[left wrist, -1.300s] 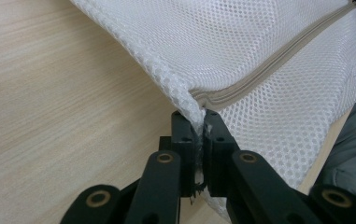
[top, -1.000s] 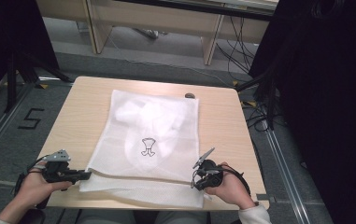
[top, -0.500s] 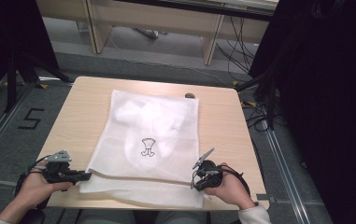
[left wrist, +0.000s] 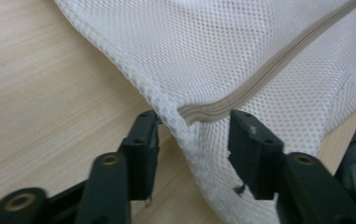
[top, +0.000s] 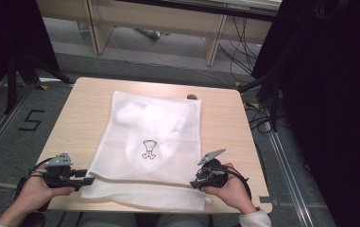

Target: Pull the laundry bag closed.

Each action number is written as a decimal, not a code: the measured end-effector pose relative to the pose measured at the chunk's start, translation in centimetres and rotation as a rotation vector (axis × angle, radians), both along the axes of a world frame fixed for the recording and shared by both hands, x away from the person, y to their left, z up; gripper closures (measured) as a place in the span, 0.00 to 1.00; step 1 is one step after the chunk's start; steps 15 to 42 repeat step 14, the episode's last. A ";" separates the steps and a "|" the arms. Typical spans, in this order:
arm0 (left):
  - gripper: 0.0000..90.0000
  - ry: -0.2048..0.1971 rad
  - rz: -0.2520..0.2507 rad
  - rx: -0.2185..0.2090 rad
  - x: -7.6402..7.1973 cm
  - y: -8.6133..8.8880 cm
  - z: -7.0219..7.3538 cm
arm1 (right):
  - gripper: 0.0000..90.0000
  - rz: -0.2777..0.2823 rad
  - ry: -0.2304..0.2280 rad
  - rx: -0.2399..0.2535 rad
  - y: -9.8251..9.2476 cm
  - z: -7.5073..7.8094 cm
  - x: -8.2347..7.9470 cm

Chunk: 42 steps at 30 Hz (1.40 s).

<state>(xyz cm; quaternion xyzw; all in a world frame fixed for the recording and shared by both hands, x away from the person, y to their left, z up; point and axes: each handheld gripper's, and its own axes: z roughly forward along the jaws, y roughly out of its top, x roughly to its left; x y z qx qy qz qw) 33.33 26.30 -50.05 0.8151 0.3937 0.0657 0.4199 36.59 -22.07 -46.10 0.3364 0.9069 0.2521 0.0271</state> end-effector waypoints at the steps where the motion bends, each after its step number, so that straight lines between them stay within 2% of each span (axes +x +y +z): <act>1: 0.53 -0.015 0.004 -0.005 0.0 0.0 0.0 | 0.61 -0.010 -0.018 0.024 -0.2 0.0 0.2; 2: 0.50 -0.015 0.013 -0.009 0.0 0.1 0.1 | 0.60 -0.030 -0.030 0.044 -0.3 0.0 0.3; 3: 0.46 -0.049 0.016 -0.004 0.0 0.3 0.2 | 0.59 -0.050 -0.054 0.057 -0.5 0.1 0.5; 4: 0.43 -0.063 0.031 -0.016 0.0 0.3 0.1 | 0.59 -0.093 -0.059 0.090 -0.6 0.1 0.5; 5: 0.40 -0.068 0.028 -0.001 0.0 0.4 0.3 | 0.58 -0.095 -0.106 0.109 -1.0 -0.1 0.7; 6: 0.38 -0.090 0.048 -0.020 0.0 0.4 0.2 | 0.58 -0.109 -0.085 0.129 -1.1 0.1 0.7; 8: 0.33 -0.095 0.050 -0.006 0.1 0.5 0.4 | 0.54 -0.139 -0.122 0.140 -1.5 -0.1 1.0; 9: 0.32 -0.106 0.059 -0.016 0.0 0.5 0.5 | 0.53 -0.180 -0.117 0.140 -1.4 -0.2 1.0; 10: 0.31 -0.111 0.061 -0.010 0.1 0.5 0.6 | 0.51 -0.196 -0.115 0.127 -1.6 -0.3 1.1; 11: 0.31 -0.115 0.063 -0.016 0.1 0.5 0.7 | 0.51 -0.178 -0.092 0.111 -1.7 -0.1 1.1; 12: 0.31 -0.120 0.067 -0.016 0.1 0.6 0.8 | 0.49 -0.173 -0.121 0.141 -1.6 -0.4 1.2; 14: 0.30 -0.131 0.073 -0.019 0.1 0.6 0.9 | 0.47 -0.187 -0.108 0.129 -1.6 -0.3 1.2; 42: 0.30 -0.131 0.073 -0.019 0.1 0.6 0.9 | 0.47 -0.187 -0.108 0.129 -1.6 -0.3 1.2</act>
